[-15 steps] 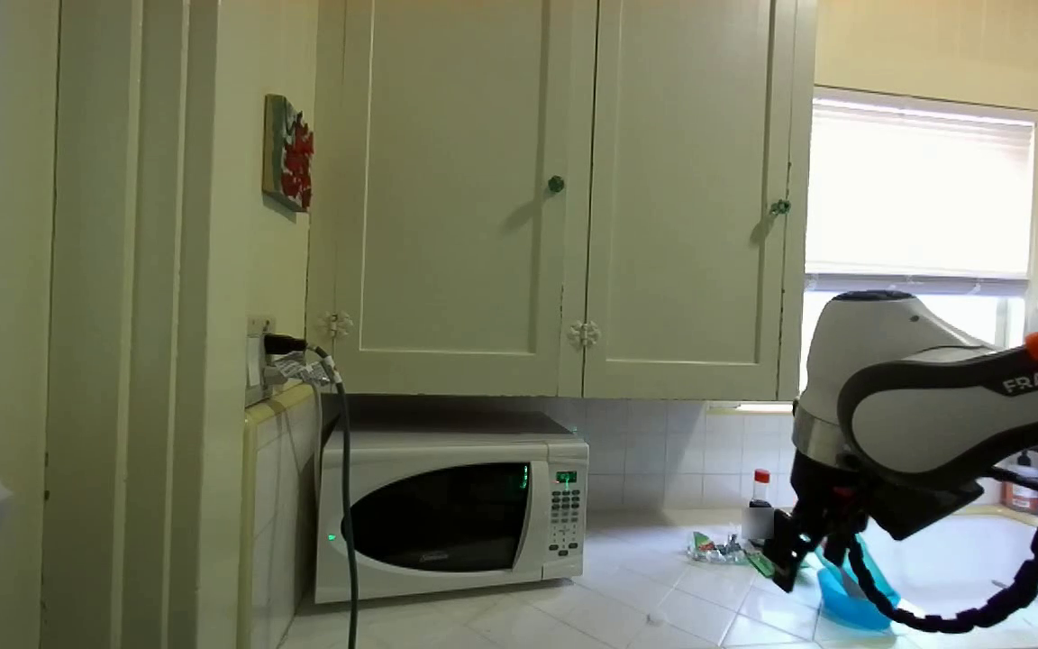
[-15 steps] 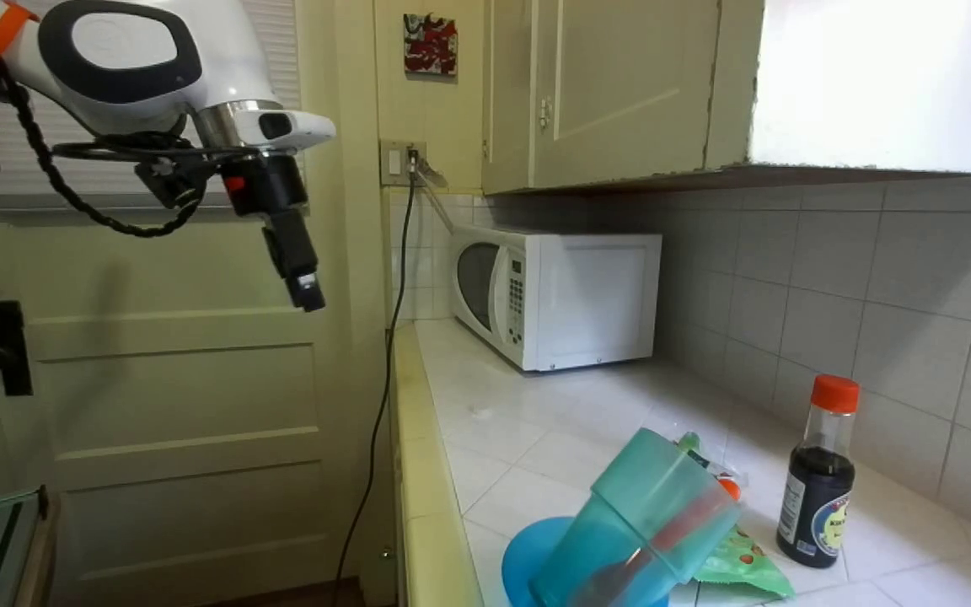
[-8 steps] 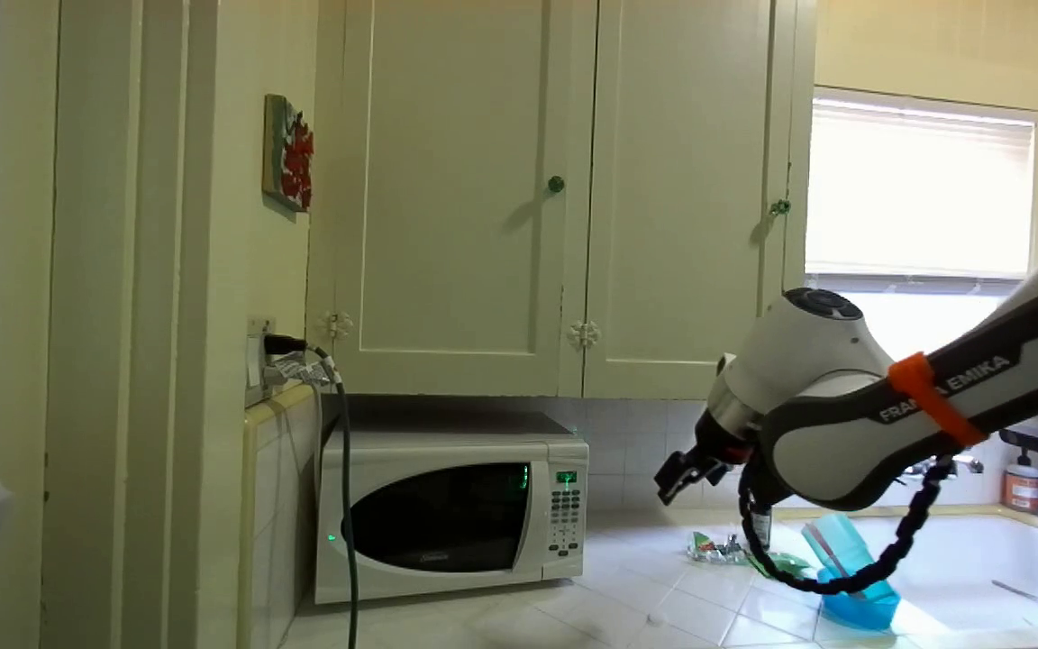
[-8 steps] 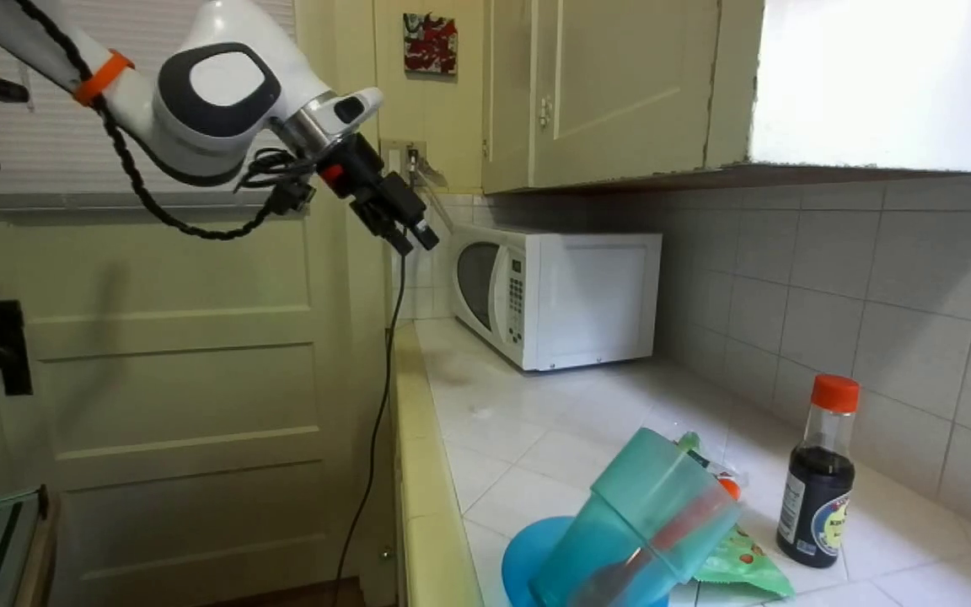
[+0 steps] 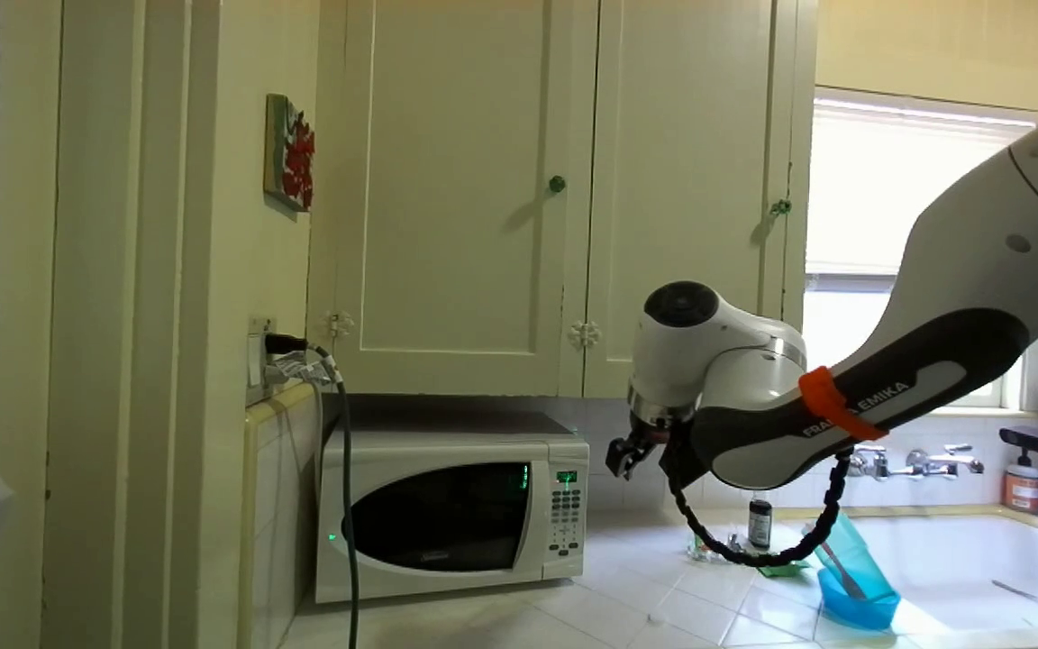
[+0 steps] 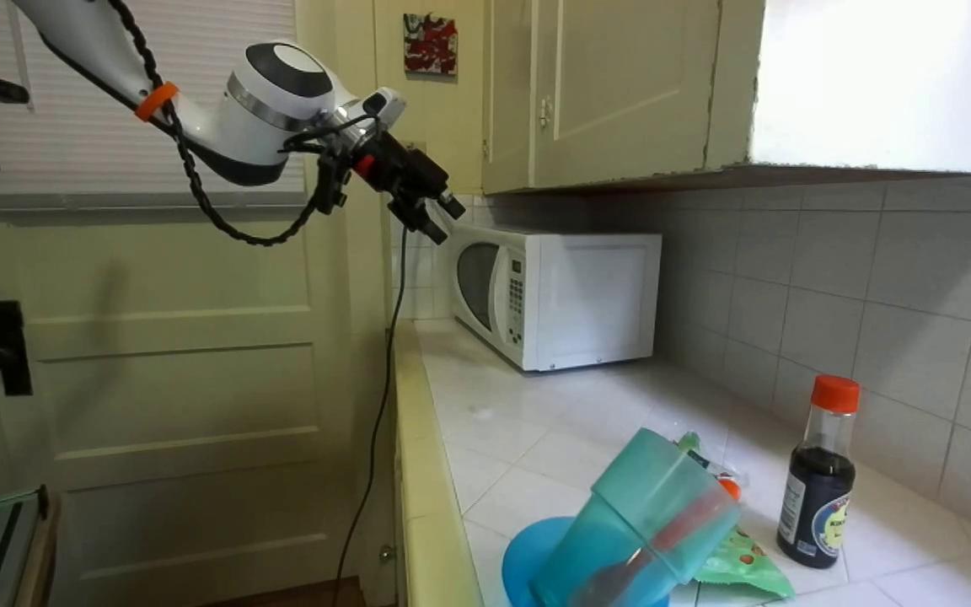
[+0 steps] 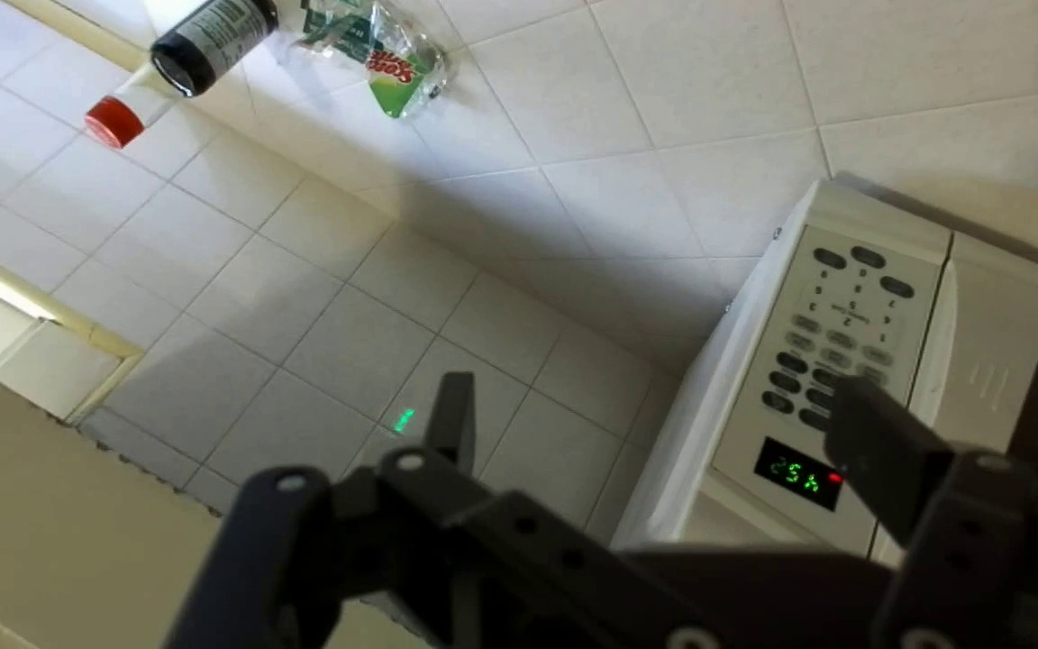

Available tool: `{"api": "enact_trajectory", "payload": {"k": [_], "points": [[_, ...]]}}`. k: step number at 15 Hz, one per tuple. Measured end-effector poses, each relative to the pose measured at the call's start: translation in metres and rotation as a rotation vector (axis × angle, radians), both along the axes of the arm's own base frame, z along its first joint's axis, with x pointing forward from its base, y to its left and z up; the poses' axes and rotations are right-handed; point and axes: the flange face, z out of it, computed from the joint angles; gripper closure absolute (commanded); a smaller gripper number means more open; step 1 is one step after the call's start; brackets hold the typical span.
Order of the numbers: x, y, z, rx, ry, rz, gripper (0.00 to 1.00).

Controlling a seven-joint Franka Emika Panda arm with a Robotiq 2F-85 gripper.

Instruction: Open the microwave

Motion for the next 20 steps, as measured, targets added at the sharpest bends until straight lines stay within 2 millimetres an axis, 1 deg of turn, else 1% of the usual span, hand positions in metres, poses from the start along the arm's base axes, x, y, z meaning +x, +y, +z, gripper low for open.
{"api": "enact_trajectory", "payload": {"k": [2, 5, 7, 9, 10, 12, 14, 16, 18, 20], "points": [[0.001, 0.003, 0.002, -0.008, -0.002, -0.003, 0.0], [0.002, -0.003, 0.002, -0.011, -0.001, -0.005, 0.0], [-0.002, -0.008, 0.004, 0.004, -0.016, -0.109, 0.0], [0.004, -0.002, 0.006, 0.019, -0.064, -0.208, 0.0], [0.011, 0.007, 0.005, 0.026, -0.091, -0.237, 0.0], [0.031, 0.032, 0.003, 0.041, -0.139, -0.255, 0.0], [0.053, 0.057, 0.0, 0.042, -0.168, -0.241, 0.0], [0.073, 0.074, -0.007, 0.062, -0.172, -0.213, 0.0], [0.094, 0.083, -0.024, 0.1, -0.14, -0.19, 0.0], [0.117, 0.093, -0.054, 0.135, -0.089, -0.177, 0.0]]}}
